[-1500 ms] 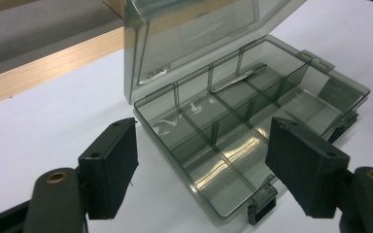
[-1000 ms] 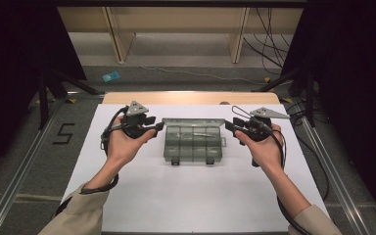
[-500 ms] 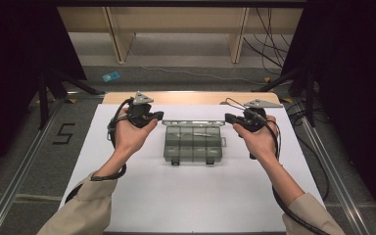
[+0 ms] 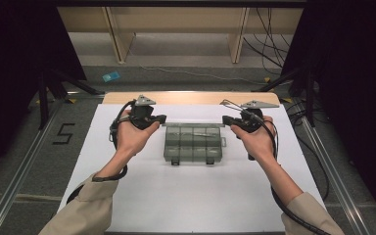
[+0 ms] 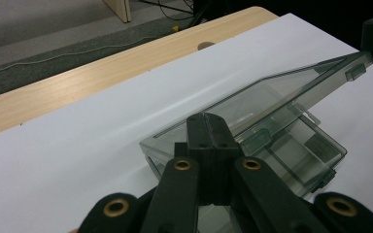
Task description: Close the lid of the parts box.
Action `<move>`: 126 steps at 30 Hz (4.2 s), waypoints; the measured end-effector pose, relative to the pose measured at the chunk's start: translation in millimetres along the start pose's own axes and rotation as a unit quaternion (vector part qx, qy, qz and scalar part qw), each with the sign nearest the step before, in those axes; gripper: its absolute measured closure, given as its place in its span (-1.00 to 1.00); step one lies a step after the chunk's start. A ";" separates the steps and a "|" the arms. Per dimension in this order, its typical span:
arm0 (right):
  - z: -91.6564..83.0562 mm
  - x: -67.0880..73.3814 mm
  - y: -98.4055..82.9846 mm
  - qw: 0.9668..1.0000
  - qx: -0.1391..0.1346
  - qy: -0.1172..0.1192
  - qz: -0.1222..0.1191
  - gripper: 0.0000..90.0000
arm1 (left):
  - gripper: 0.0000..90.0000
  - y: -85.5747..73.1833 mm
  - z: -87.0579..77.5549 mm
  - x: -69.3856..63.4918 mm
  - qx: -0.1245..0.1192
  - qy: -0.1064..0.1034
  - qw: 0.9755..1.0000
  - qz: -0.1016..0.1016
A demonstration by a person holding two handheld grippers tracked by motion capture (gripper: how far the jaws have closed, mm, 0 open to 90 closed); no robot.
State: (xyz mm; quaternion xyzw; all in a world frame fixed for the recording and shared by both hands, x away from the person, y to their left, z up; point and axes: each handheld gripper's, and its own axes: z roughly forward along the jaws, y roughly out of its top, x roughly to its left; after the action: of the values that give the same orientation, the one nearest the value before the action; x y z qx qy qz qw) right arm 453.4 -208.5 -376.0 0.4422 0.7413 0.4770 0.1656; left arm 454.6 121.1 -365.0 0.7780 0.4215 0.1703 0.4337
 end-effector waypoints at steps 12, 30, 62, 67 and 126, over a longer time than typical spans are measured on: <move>1.0 2.6 -8.6 1.000 0.021 0.010 0.000 1.00 | 1.00 -10.8 0.0 -4.9 0.025 -0.007 0.999 0.022; 2.7 5.7 -31.4 0.999 0.046 0.022 -0.004 1.00 | 1.00 -28.2 2.5 -17.1 0.035 -0.015 0.999 0.032; 2.2 11.4 -58.6 0.998 0.055 0.023 -0.024 1.00 | 1.00 -61.6 8.2 -25.5 0.067 -0.018 0.996 0.060; 3.6 12.5 -63.8 0.997 0.062 0.022 -0.029 1.00 | 1.00 -65.6 9.4 -26.4 0.072 -0.016 0.996 0.059; 15.0 15.7 -88.0 0.995 0.078 0.024 -0.054 0.85 | 0.84 -87.2 25.7 -27.1 0.076 -0.013 0.994 0.073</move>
State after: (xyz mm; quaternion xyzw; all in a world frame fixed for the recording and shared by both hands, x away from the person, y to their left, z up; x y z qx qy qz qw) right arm 410.9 -200.8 -455.7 0.4014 0.8028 0.4186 0.1387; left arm 410.6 109.1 -448.2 0.8397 0.3696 0.1593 0.3647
